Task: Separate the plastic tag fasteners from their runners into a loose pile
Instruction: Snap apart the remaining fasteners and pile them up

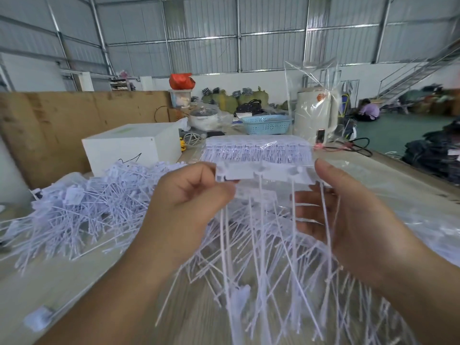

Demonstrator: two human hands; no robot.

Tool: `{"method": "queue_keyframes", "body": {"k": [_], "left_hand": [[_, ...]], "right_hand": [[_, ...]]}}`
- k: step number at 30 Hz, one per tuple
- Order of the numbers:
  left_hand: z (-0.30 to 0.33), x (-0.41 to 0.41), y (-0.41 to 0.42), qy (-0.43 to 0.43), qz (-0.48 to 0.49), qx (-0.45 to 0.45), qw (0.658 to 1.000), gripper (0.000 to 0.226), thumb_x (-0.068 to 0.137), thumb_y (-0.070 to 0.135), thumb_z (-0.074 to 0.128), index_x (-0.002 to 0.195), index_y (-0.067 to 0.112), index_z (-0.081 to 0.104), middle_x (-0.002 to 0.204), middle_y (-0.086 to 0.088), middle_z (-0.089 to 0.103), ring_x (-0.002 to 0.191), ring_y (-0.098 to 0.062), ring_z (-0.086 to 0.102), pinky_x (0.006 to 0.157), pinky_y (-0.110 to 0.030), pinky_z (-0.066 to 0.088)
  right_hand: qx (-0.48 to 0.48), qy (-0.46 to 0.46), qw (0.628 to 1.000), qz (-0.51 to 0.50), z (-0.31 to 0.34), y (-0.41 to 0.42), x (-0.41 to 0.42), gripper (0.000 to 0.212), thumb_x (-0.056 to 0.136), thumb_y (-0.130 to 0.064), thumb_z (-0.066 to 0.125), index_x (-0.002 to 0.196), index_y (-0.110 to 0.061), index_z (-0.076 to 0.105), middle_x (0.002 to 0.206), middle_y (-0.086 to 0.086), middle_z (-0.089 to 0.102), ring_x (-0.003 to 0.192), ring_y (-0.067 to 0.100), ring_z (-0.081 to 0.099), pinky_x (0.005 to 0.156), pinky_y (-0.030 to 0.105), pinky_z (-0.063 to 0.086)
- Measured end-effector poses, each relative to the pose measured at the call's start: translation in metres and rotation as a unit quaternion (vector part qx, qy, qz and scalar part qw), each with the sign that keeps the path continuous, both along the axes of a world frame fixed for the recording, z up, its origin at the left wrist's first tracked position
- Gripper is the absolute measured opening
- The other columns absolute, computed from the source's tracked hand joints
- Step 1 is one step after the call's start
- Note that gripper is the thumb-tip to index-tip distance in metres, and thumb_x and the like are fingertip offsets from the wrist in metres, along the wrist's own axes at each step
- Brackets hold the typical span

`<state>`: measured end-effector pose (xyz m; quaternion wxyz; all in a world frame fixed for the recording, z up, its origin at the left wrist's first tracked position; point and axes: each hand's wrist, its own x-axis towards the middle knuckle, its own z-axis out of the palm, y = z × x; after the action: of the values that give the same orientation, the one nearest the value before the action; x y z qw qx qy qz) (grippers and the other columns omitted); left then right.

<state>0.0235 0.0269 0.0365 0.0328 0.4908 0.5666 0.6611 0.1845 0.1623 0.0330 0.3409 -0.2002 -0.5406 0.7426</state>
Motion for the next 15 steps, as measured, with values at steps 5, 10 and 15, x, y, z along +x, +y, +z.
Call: {"method": "queue_keyframes", "body": {"k": [5, 10, 15], "left_hand": [[0.001, -0.001, 0.000, 0.016, 0.036, 0.015, 0.999, 0.044, 0.068, 0.051, 0.072, 0.071, 0.011, 0.052, 0.060, 0.003, 0.051, 0.060, -0.006, 0.052, 0.062, -0.014, 0.042], [-0.002, -0.009, 0.000, 0.063, 0.103, -0.059, 0.991, 0.047, 0.067, 0.062, 0.077, 0.076, 0.022, 0.053, 0.055, -0.012, 0.044, 0.049, -0.026, 0.041, 0.046, -0.015, 0.035], [-0.013, -0.013, 0.004, 0.101, 0.135, -0.128, 0.977, 0.038, 0.069, 0.059, 0.071, 0.071, 0.024, 0.057, 0.042, 0.009, 0.036, 0.037, -0.004, 0.032, 0.043, -0.015, 0.031]], "right_hand": [[-0.015, -0.012, 0.995, -0.102, 0.007, 0.005, 0.003, 0.056, 0.054, -0.047, 0.080, 0.097, -0.017, 0.061, 0.069, 0.002, 0.054, 0.043, 0.011, 0.040, 0.035, 0.023, 0.033], [0.011, -0.010, 0.987, -0.161, 0.010, 0.017, 0.008, 0.041, 0.078, -0.034, 0.078, 0.095, -0.015, 0.046, 0.062, 0.001, 0.040, 0.041, 0.012, 0.028, 0.036, 0.022, 0.024], [0.219, -0.181, 0.926, -0.249, 0.006, 0.018, 0.010, 0.055, 0.075, -0.045, 0.078, 0.113, -0.029, 0.041, 0.085, -0.004, 0.059, 0.056, 0.006, 0.059, 0.050, 0.030, 0.044]]}}
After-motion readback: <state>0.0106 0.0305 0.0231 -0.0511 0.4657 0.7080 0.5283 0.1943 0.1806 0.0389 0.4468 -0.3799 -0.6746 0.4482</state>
